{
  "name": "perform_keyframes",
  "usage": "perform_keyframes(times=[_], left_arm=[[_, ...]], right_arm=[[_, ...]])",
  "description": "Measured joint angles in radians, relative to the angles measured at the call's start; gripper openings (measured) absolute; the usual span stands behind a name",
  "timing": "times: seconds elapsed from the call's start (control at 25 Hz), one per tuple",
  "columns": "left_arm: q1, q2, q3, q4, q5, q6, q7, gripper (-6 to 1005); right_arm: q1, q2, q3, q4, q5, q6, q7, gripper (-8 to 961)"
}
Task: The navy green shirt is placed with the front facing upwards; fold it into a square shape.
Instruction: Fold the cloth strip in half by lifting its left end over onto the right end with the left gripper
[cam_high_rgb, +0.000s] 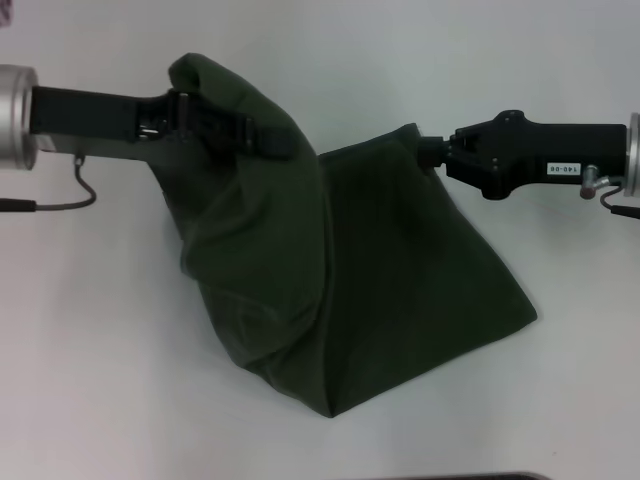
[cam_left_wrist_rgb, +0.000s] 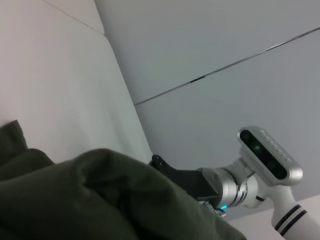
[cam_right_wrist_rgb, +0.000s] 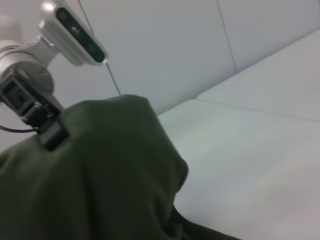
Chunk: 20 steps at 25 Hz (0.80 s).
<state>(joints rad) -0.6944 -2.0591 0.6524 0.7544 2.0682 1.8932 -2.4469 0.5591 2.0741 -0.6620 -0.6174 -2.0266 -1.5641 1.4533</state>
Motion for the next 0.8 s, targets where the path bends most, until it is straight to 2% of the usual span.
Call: perform_keyframes(times=[0.16,0.24,0.48,0.8], left_arm=[[0.003,-0.013,0.000,-0.002,0.001,-0.018,0.008,113],[0.003,-0.031,0.006,-0.006,0.002,-0.045,0.015,113],[-0.004,-0.060,0.079,-0.008,0.003,-0.097,0.017,113],[-0.005,-0.075,0.104,-0.009,0.002,-0.099,0.016,114]], right_arm=[[-0.029,-0.003,0.004,-0.006,0.003,-0.018,-0.026,1],[-0.046,-0.004,0.005,-0.012,0.004,-0.024,-0.034,1],[-0.097,-0.007,0.019,-0.072,0.008,-0.023,-0.039,1],[-0.138,0.011,0.128,-0.156,0.010,0.003,-0.113,2]])
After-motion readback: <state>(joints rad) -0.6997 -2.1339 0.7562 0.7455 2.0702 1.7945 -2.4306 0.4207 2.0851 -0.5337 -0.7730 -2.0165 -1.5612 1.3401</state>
